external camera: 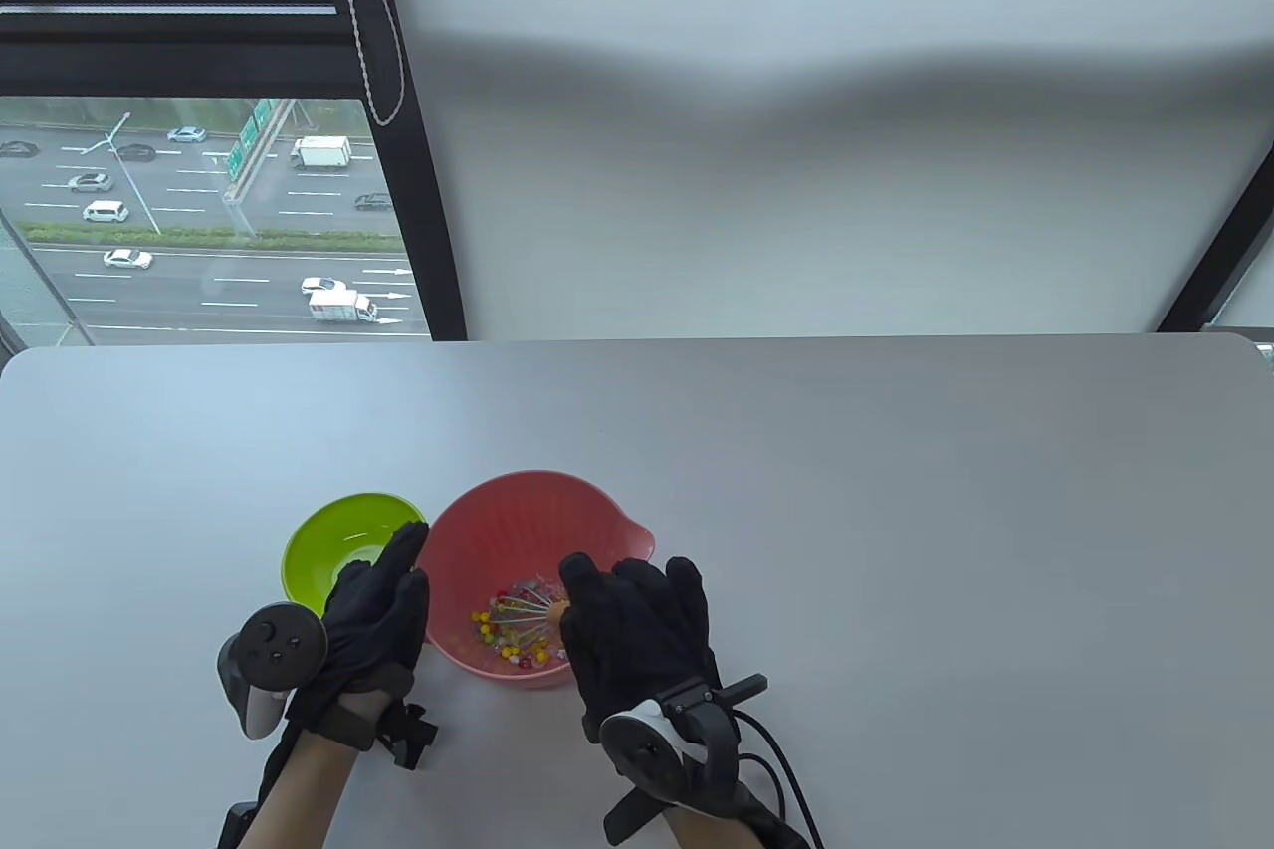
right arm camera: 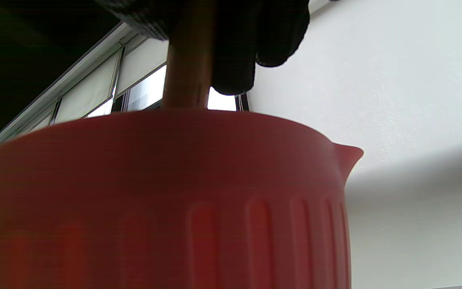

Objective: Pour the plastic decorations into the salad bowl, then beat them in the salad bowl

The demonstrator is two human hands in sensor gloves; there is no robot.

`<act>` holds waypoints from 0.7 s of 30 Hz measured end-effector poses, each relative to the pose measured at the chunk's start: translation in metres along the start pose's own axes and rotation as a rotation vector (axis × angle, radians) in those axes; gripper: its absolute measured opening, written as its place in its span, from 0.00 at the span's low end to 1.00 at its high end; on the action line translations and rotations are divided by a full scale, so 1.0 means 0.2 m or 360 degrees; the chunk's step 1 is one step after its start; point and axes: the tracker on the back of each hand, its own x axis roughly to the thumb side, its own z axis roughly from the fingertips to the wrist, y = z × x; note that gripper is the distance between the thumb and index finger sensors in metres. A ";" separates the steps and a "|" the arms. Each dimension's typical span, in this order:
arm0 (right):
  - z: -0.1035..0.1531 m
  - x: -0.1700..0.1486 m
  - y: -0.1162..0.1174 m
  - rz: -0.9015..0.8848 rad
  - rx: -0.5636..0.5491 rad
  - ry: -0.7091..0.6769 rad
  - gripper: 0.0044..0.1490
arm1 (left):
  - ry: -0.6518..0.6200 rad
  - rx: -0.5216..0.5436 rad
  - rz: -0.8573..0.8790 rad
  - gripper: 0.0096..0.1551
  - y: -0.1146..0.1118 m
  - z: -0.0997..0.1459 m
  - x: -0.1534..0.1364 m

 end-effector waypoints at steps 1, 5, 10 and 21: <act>0.00 0.01 0.01 0.0020 0.0009 -0.0013 0.35 | 0.0000 0.0000 0.0000 0.37 0.00 0.00 0.00; 0.01 0.05 0.03 0.0126 0.0019 -0.0055 0.42 | 0.0000 0.0001 -0.0002 0.37 0.00 0.00 0.00; 0.01 0.04 0.04 0.0159 -0.0004 -0.0050 0.40 | 0.0000 -0.0001 -0.0001 0.37 0.00 0.00 0.00; -0.01 -0.04 -0.02 0.0107 -0.0079 0.0035 0.37 | 0.0000 -0.0002 0.0000 0.38 0.00 0.00 0.00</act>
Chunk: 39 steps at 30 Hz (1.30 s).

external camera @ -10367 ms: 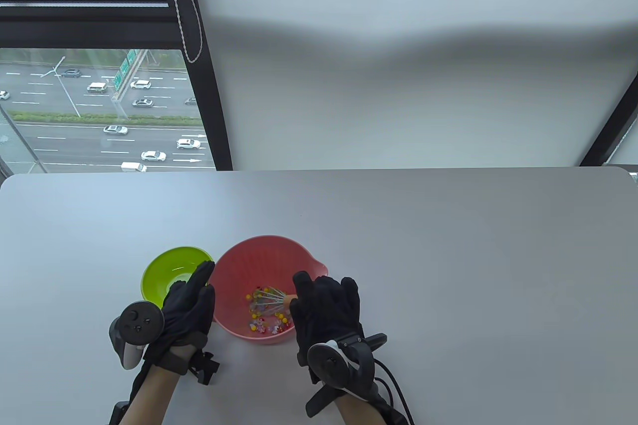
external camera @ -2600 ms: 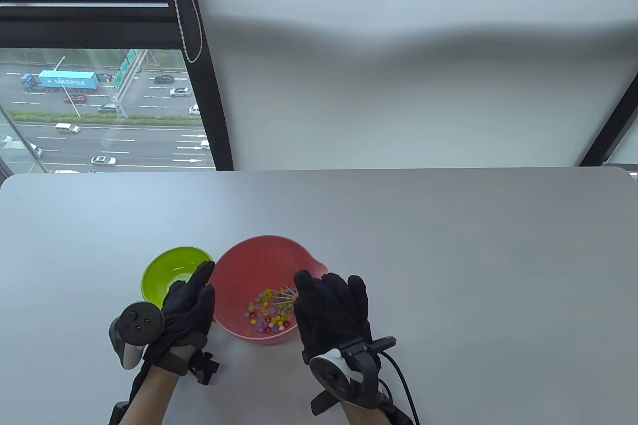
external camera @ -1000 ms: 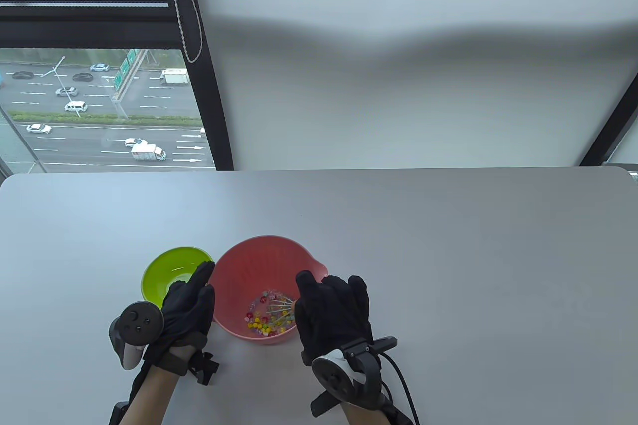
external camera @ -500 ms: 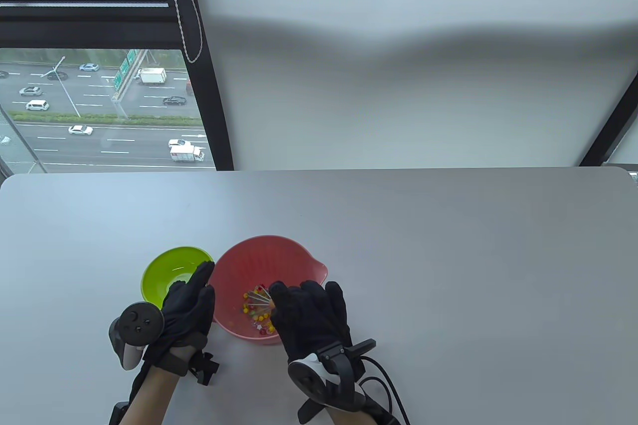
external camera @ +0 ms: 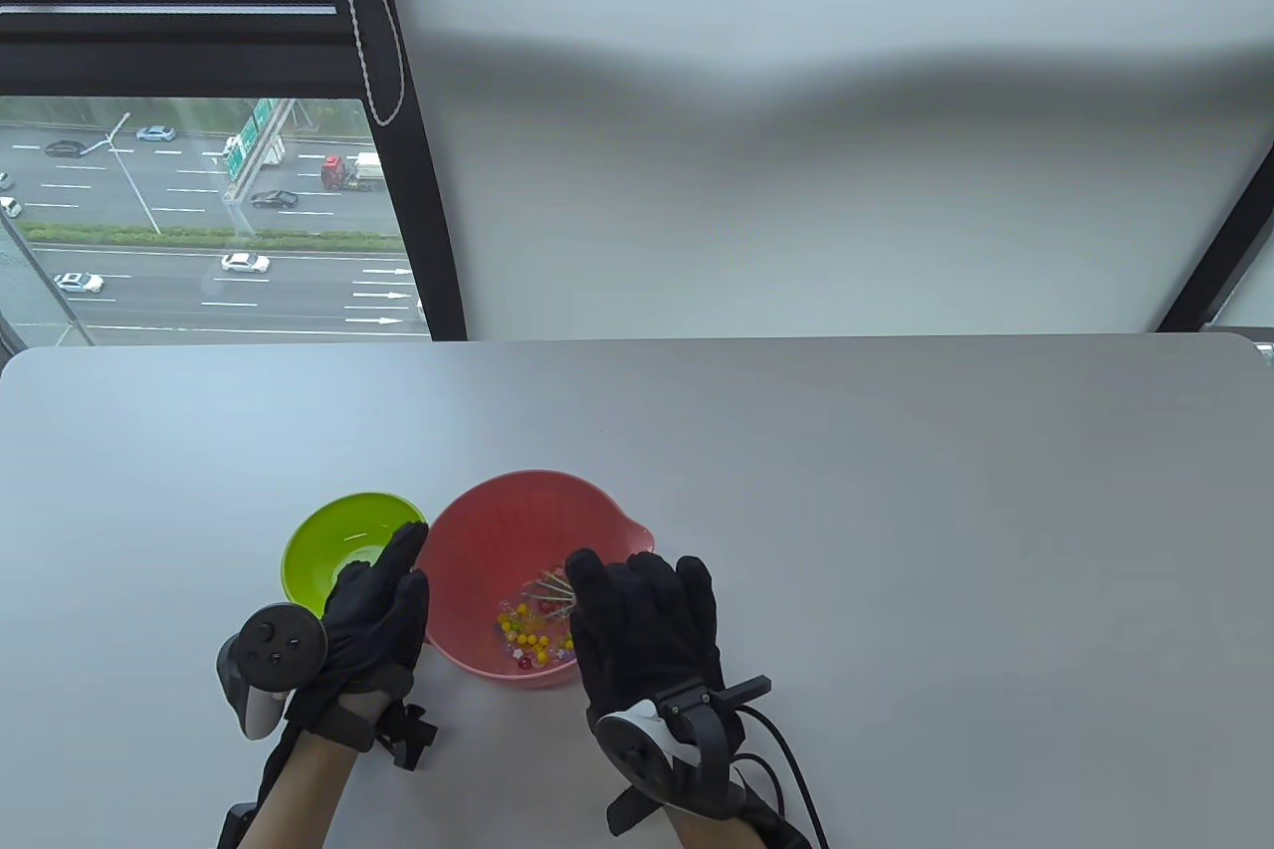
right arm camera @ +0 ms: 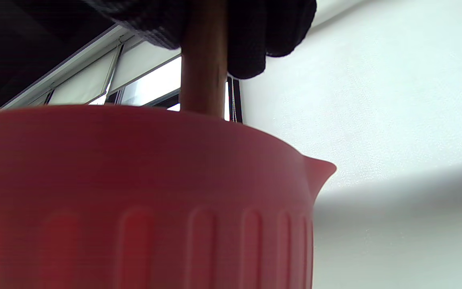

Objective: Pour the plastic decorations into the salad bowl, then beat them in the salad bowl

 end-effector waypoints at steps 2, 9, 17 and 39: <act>0.00 -0.02 -0.01 -0.0021 -0.0013 0.0024 0.37 | -0.0001 0.0001 0.0001 0.38 0.00 0.00 0.00; -0.02 -0.04 -0.04 -0.0126 0.0001 0.0094 0.36 | -0.0001 0.0002 0.0000 0.37 0.00 0.00 0.00; 0.00 0.02 0.03 -0.0216 0.0183 0.0072 0.36 | 0.0000 0.0002 0.0001 0.37 0.00 0.00 0.00; -0.01 -0.03 -0.01 -0.0036 0.0036 0.0045 0.36 | 0.0000 0.0001 0.0003 0.37 0.00 0.00 0.00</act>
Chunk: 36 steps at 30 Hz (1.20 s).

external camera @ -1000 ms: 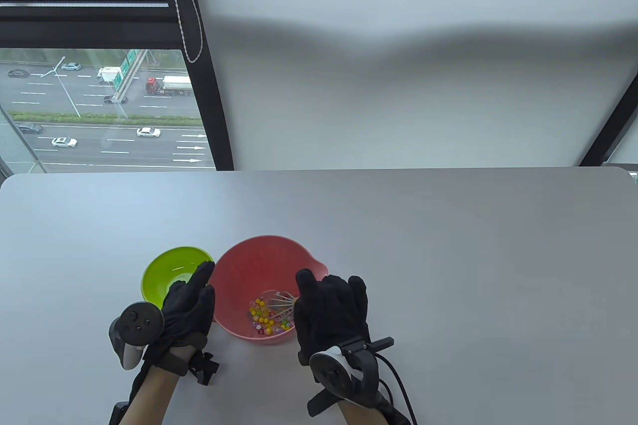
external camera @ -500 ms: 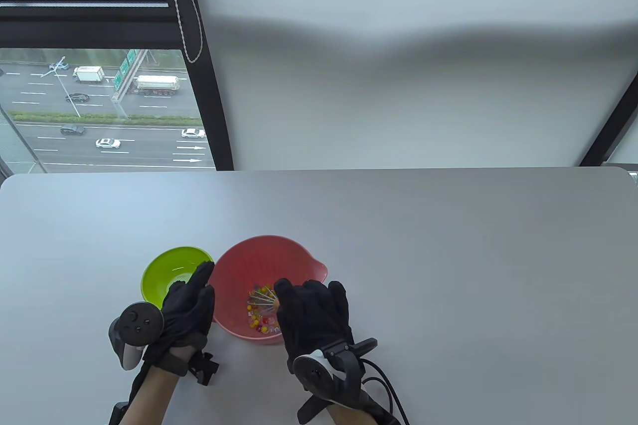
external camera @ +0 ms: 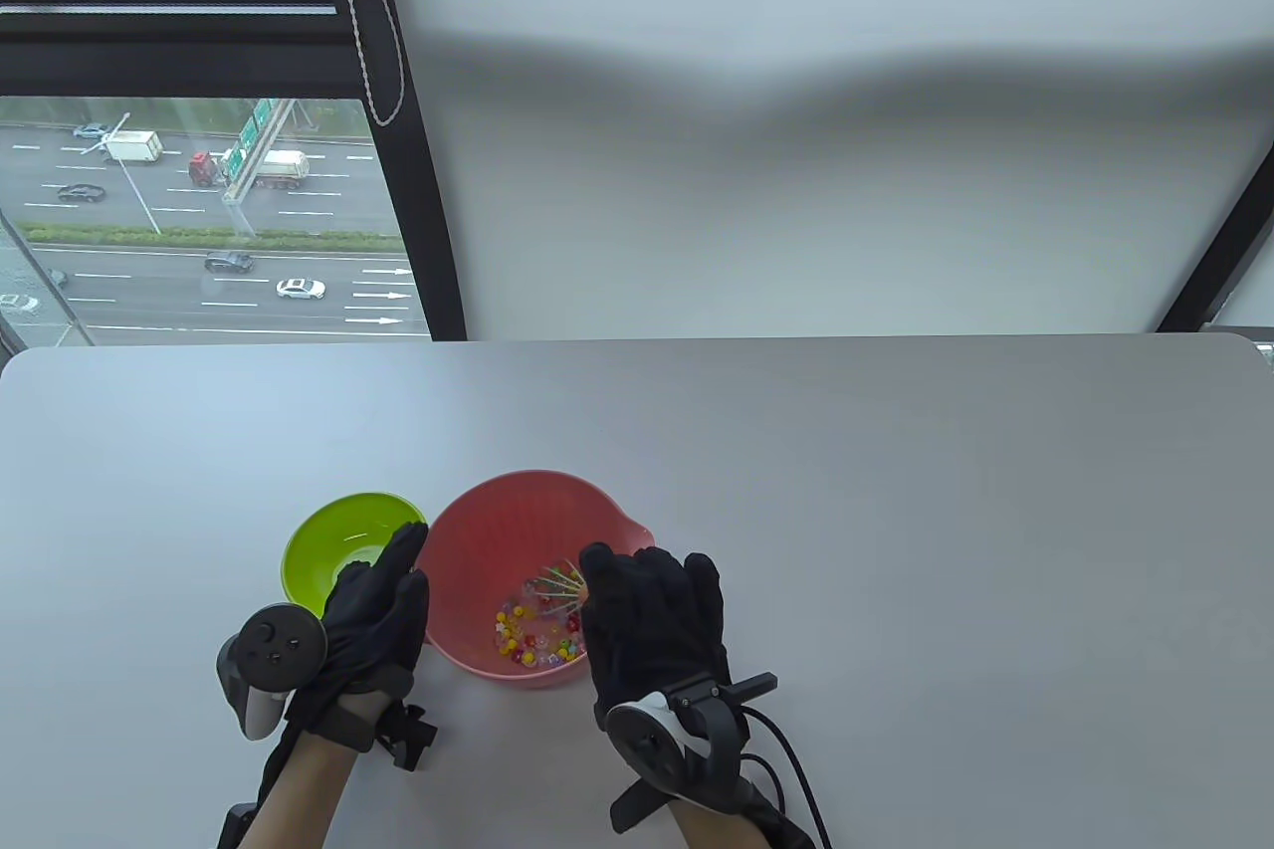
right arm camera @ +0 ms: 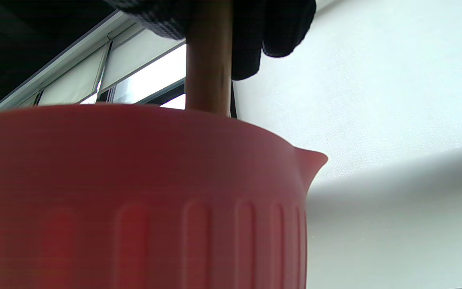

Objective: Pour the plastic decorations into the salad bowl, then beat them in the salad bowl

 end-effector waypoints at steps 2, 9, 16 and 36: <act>0.00 -0.01 -0.01 -0.0009 -0.0009 0.0009 0.36 | 0.0000 -0.0001 -0.0001 0.38 0.00 0.00 0.00; -0.02 -0.05 -0.05 -0.0076 -0.0051 0.0077 0.35 | -0.0002 -0.0001 -0.0005 0.38 0.00 0.00 0.00; -0.02 -0.05 -0.04 -0.0217 -0.0018 0.0146 0.35 | -0.0002 0.0001 -0.0006 0.38 0.00 0.00 0.00; 0.03 0.09 0.05 0.0070 0.0077 -0.0102 0.40 | -0.0002 0.0000 -0.0007 0.38 0.00 0.00 0.00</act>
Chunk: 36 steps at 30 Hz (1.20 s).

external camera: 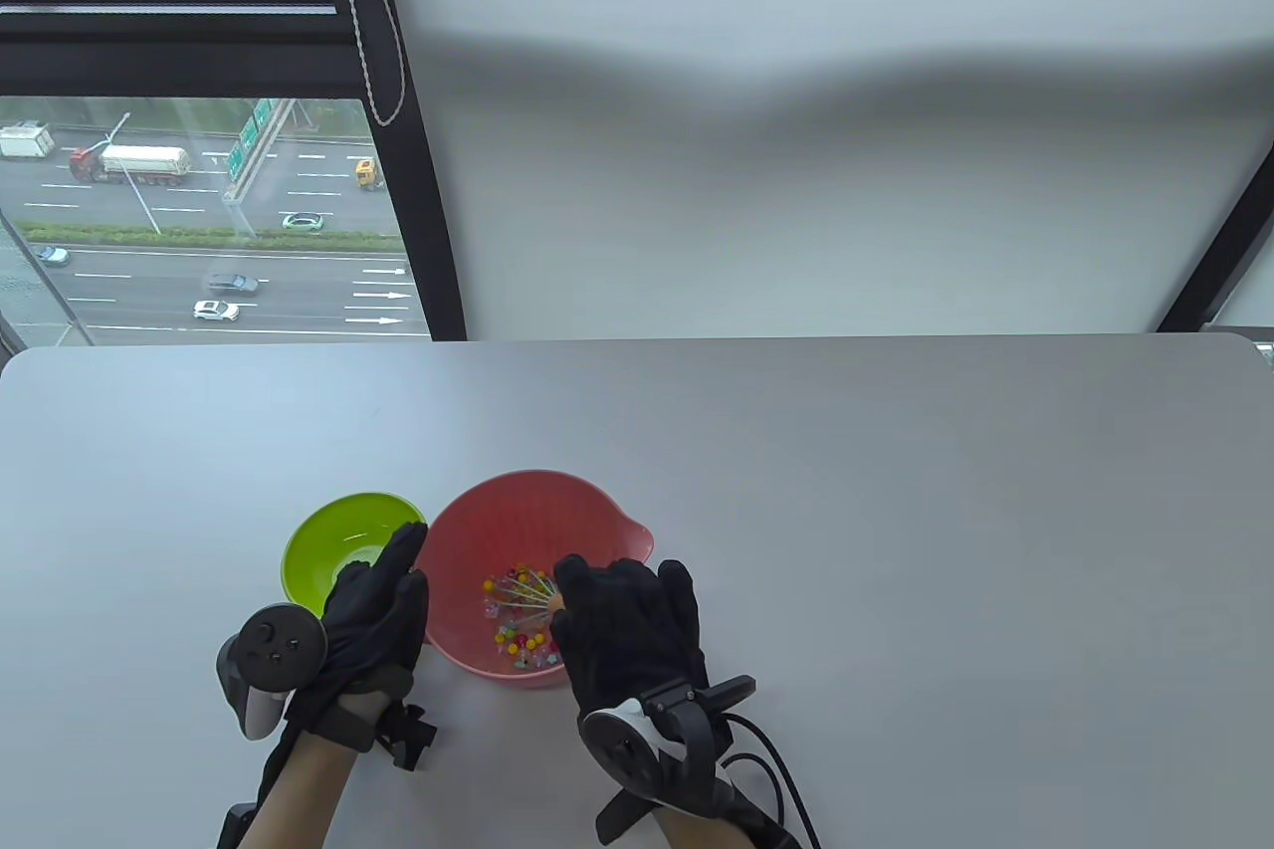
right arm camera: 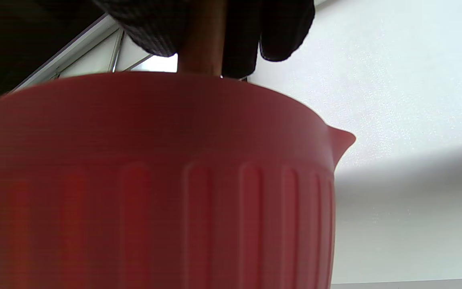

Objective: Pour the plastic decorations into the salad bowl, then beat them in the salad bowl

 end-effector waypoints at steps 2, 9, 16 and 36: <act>0.00 0.00 0.00 0.0042 -0.0020 -0.0015 0.40 | 0.0000 0.0001 -0.0001 0.38 0.00 0.00 0.00; -0.01 -0.05 -0.03 0.0053 -0.0046 0.0017 0.38 | 0.0000 0.0001 0.0002 0.38 0.00 0.00 0.00; -0.03 -0.09 -0.07 -0.0008 -0.0096 0.0085 0.37 | 0.0001 0.0000 0.0002 0.38 0.00 0.00 0.00; -0.02 -0.06 -0.02 -0.0193 0.0049 0.0131 0.38 | 0.0013 -0.0013 0.0014 0.40 -0.01 0.00 0.00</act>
